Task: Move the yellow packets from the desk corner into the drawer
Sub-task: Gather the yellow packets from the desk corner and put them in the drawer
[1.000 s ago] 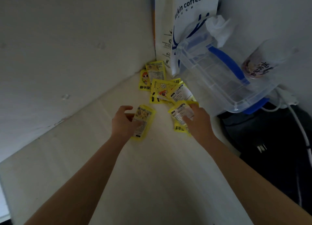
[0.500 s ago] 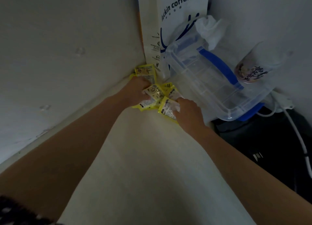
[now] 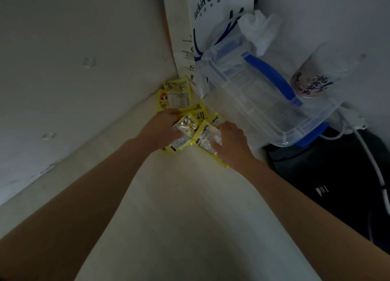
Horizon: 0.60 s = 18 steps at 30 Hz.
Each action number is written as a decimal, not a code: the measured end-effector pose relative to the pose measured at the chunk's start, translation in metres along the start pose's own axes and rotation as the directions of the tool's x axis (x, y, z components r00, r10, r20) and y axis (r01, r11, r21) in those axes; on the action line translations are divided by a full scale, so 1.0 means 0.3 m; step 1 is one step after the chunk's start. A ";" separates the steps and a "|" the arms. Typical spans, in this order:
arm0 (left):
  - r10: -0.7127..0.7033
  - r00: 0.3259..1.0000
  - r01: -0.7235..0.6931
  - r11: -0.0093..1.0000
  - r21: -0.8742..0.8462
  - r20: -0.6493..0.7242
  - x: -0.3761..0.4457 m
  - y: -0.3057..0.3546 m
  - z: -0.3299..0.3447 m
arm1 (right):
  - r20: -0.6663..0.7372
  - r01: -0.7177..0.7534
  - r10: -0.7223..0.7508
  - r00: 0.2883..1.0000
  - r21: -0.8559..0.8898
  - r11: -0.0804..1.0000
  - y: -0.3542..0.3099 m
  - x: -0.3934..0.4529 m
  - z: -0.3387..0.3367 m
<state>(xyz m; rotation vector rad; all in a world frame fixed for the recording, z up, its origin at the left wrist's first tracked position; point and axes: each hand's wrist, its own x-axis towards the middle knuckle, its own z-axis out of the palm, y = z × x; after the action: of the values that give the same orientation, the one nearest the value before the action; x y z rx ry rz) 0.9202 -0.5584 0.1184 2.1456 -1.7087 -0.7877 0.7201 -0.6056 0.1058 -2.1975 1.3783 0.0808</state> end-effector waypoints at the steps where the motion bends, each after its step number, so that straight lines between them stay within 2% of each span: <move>1: -0.007 1.000 0.007 1.000 0.002 -0.024 -0.016 -0.010 0.006 | 0.009 -0.009 0.009 1.000 0.008 1.000 -0.004 -0.006 0.001; 8: -0.054 0.988 0.063 0.996 0.062 -0.142 -0.102 -0.053 0.067 | 0.008 -0.079 0.079 0.997 0.009 0.997 -0.027 -0.035 0.002; 14: -0.130 0.951 0.118 0.991 -0.062 -0.281 -0.171 -0.016 0.084 | 0.006 -0.106 0.106 0.994 -0.006 0.994 -0.011 -0.083 -0.001; 18: -0.254 0.918 0.210 0.963 -0.171 -0.306 -0.236 0.004 0.099 | 0.015 -0.097 0.096 0.995 0.086 0.992 0.010 -0.138 -0.006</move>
<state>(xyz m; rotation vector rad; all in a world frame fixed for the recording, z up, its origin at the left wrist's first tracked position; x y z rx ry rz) 0.8918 -0.4875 0.1117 2.2601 -1.2176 -0.5468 0.6974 -0.5736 0.1195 -2.0563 1.4545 0.0666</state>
